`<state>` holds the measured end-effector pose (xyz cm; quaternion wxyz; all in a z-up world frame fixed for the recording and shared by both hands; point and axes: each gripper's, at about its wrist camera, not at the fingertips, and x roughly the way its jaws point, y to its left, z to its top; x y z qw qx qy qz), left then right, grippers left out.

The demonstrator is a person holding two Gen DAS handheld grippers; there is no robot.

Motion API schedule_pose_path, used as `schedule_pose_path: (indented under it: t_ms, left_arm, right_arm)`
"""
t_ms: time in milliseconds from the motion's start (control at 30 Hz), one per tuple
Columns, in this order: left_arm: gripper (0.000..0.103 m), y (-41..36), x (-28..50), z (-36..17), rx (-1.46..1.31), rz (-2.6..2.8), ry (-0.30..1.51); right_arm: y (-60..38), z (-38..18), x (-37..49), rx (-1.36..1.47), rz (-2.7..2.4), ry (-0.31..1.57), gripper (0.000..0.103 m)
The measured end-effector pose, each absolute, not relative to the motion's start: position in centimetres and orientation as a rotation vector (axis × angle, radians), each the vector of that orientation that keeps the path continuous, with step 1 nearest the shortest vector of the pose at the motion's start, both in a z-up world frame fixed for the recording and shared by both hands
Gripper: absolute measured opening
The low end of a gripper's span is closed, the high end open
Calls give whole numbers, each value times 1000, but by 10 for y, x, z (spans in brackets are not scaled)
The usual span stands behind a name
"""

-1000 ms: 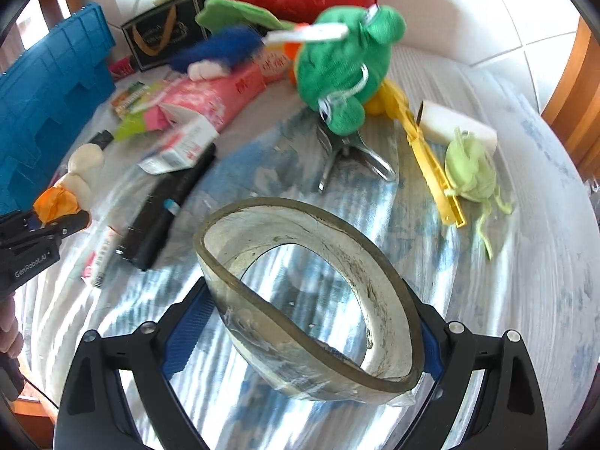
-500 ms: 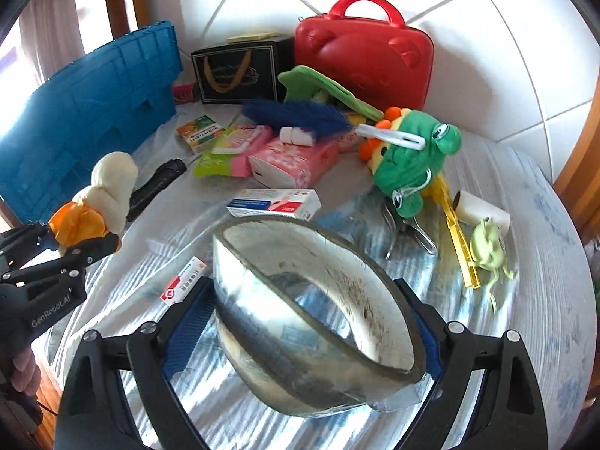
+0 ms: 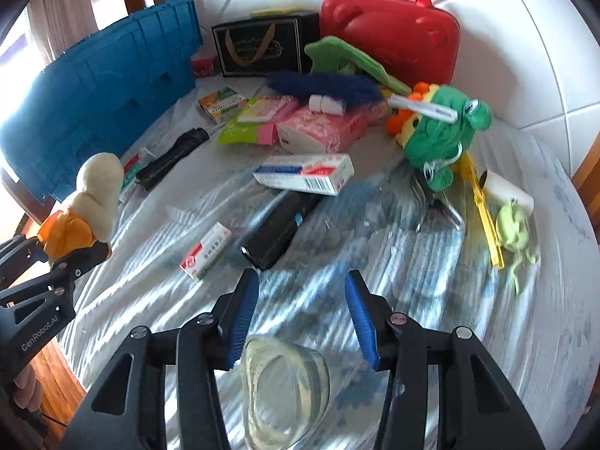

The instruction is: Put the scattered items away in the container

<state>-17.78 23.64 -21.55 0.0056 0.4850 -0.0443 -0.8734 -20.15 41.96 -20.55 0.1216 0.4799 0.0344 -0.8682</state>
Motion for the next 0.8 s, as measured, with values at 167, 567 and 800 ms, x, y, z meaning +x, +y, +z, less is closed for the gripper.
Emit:
schedule_pose_path:
  t_ms: [167,567,800]
  left_arm:
    - [36,261,-165,-257,1701,-2737,-212]
    - [36,291,-109,-298,1743,-2638,-152]
    - [36,306,-77,-303,1635,-2491,1]
  right_arm:
    - [437,-240,-175,1544,-2519,35,69]
    - [448,-235,-116,1502,-2538,53,82]
    - [446,-249,-114,1394,-2301,288,82]
